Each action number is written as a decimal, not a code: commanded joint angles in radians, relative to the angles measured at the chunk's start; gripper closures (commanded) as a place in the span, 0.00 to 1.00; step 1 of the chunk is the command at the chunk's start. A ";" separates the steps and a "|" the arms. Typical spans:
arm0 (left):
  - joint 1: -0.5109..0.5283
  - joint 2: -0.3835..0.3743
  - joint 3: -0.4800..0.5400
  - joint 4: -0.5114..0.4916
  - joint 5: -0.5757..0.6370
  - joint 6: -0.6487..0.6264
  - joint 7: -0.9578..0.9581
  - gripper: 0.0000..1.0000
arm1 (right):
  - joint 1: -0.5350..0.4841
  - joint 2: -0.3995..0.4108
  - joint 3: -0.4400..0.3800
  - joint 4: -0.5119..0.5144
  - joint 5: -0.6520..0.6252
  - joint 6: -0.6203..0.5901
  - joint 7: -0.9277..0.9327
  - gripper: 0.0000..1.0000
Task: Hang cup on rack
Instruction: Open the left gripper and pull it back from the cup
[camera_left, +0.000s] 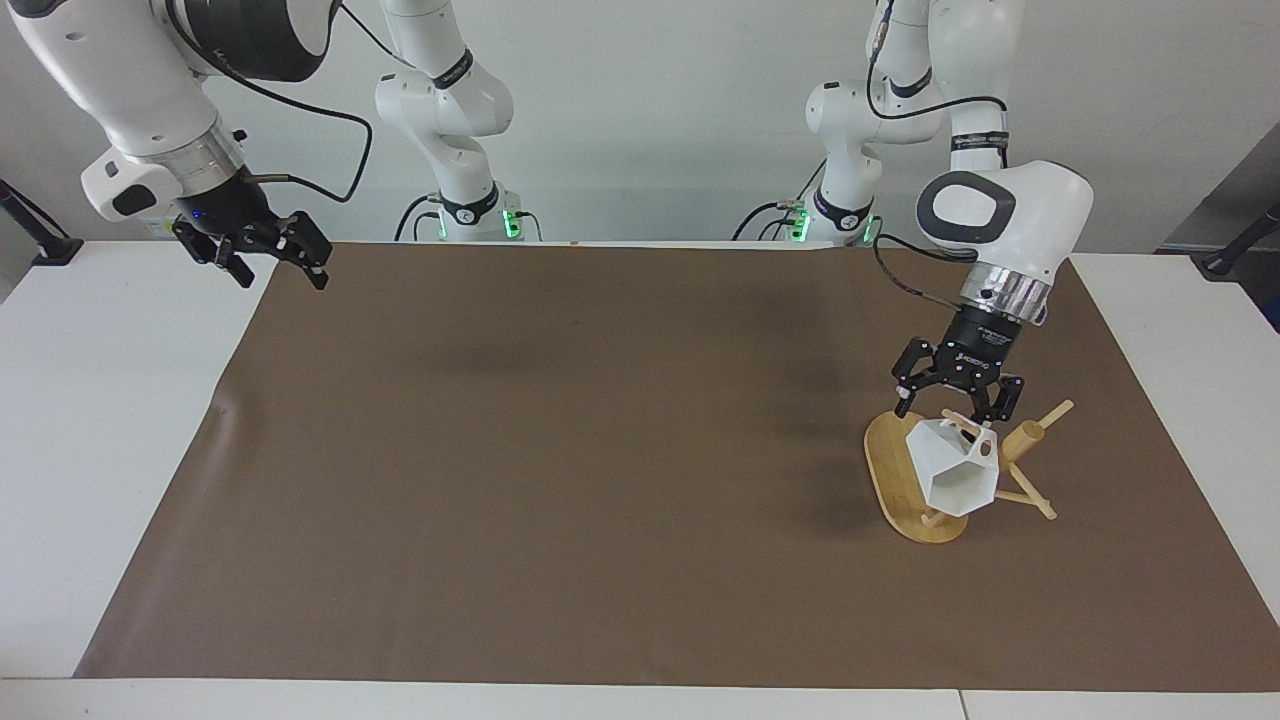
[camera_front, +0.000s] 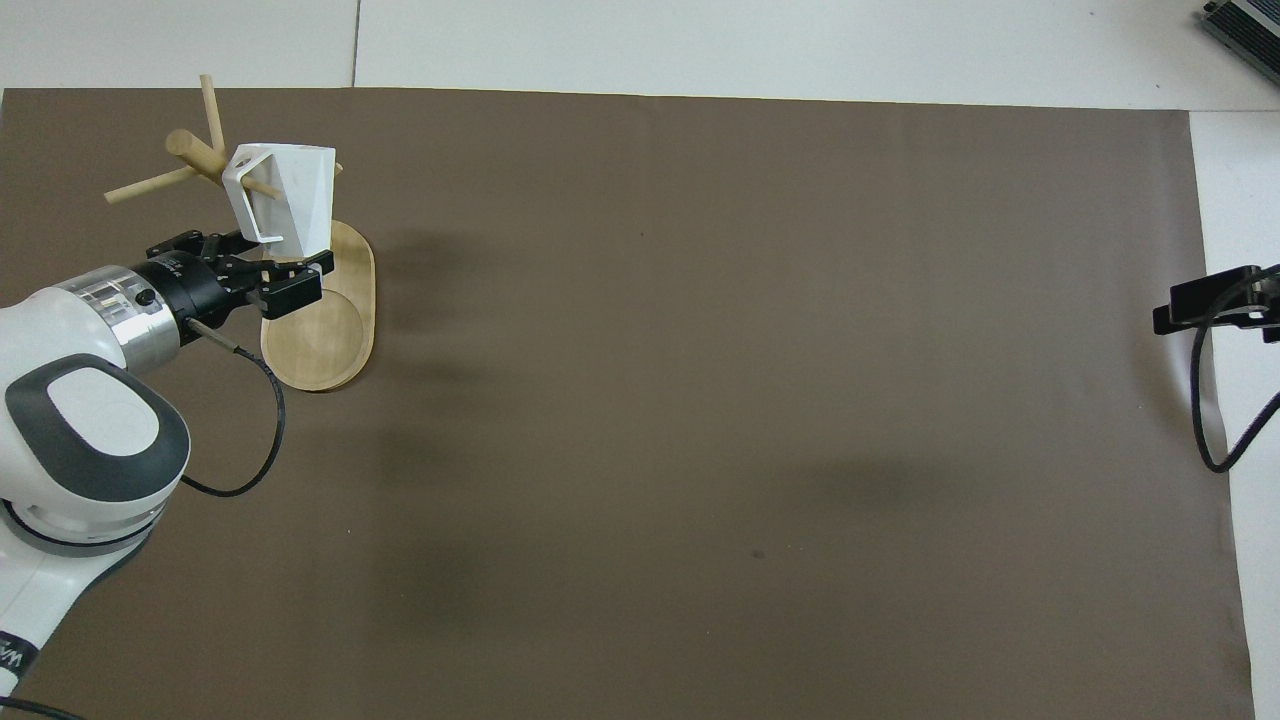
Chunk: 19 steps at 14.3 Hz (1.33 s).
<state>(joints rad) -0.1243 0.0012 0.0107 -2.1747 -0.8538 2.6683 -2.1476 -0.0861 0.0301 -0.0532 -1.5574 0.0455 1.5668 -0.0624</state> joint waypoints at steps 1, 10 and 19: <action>0.058 -0.055 0.005 0.024 0.169 -0.173 -0.017 0.00 | -0.001 -0.019 0.001 -0.018 -0.022 0.006 0.021 0.00; 0.084 -0.075 0.005 0.292 0.664 -0.668 0.122 0.00 | -0.001 -0.022 -0.008 -0.021 -0.104 0.035 0.015 0.00; 0.127 -0.076 0.006 0.430 0.699 -0.797 0.864 0.00 | -0.001 -0.022 -0.007 -0.021 -0.085 0.030 0.015 0.00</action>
<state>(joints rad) -0.0056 -0.0838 0.0232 -1.7716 -0.1804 1.9050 -1.4421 -0.0851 0.0262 -0.0652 -1.5575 -0.0361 1.5799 -0.0623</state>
